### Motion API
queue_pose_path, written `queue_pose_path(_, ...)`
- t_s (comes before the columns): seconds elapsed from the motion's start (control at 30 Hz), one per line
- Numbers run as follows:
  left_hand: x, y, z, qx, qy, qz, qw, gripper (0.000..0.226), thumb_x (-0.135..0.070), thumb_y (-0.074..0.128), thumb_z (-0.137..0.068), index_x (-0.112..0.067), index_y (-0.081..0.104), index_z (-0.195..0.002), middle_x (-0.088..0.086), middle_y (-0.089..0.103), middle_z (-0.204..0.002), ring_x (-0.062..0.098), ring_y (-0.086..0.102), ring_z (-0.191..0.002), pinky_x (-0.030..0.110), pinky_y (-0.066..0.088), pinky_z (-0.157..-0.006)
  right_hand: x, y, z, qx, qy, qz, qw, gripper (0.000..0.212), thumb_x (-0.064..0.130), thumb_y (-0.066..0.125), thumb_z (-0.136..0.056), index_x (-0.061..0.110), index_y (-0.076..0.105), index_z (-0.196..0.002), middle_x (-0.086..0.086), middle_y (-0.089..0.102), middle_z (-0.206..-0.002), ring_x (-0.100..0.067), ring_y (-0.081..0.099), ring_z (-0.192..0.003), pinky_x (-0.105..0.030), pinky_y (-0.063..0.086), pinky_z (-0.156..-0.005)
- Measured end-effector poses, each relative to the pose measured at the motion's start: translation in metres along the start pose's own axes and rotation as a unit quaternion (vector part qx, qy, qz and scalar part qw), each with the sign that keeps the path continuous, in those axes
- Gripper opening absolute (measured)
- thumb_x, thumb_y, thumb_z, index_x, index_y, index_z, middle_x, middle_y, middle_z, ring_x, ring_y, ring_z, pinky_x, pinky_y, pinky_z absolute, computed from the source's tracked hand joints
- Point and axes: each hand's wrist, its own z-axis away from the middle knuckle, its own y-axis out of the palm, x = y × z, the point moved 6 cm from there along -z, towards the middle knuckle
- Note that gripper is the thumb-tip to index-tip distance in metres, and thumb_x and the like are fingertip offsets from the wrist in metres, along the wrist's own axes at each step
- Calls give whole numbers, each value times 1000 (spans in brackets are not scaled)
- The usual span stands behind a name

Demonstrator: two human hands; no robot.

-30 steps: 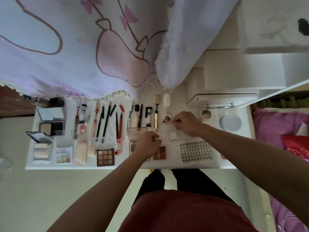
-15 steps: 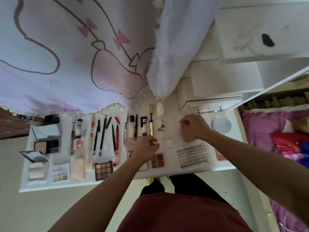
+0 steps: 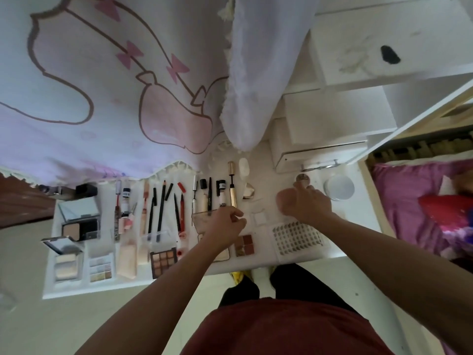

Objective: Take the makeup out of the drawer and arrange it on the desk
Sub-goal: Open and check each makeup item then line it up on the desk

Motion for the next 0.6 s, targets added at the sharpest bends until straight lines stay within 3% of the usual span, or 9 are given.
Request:
queue_pose_path(0.07,2,-2,3,-16,-15,20,1000,25,-24,63,-91,-14,62,-114,2,67,-100,10,61,-79,0,36,-56,6,7,-4,10,-4,9,1000,85,56,74,-72,18,35,-138,-16,51,-127,-36,56,-114,-43,46,-92)
queue_pose_path(0.23,1,-3,9,-33,-27,44,998,28,-21,67,-87,-11,64,-113,6,66,-96,19,65,-85,33,57,-77,12,14,-9,20,-19,24,999,76,48,74,-72,17,41,-132,-16,49,-129,-35,58,-110,-39,45,-88)
queue_pose_path(0.37,-8,-6,14,-59,-24,63,996,23,-21,68,-86,-14,65,-108,6,68,-90,18,63,-77,35,56,-75,11,3,-10,47,-35,2,998,85,56,75,-66,21,39,-134,-17,43,-132,-36,57,-109,-40,46,-90)
queue_pose_path(0.5,-22,-10,17,-73,-27,118,990,21,-15,68,-87,-11,65,-107,10,69,-87,24,67,-78,37,57,-71,9,-28,-3,42,-44,-185,981,84,47,85,-60,28,47,-131,-7,52,-123,-30,61,-102,-41,53,-86)
queue_pose_path(0.6,-40,-13,20,-85,-16,166,982,20,-11,66,-88,-6,65,-107,12,71,-86,21,67,-73,33,56,-65,3,-48,9,135,-25,-429,893,55,22,84,-73,14,57,-120,-8,58,-102,-19,59,-77,-31,53,-60)
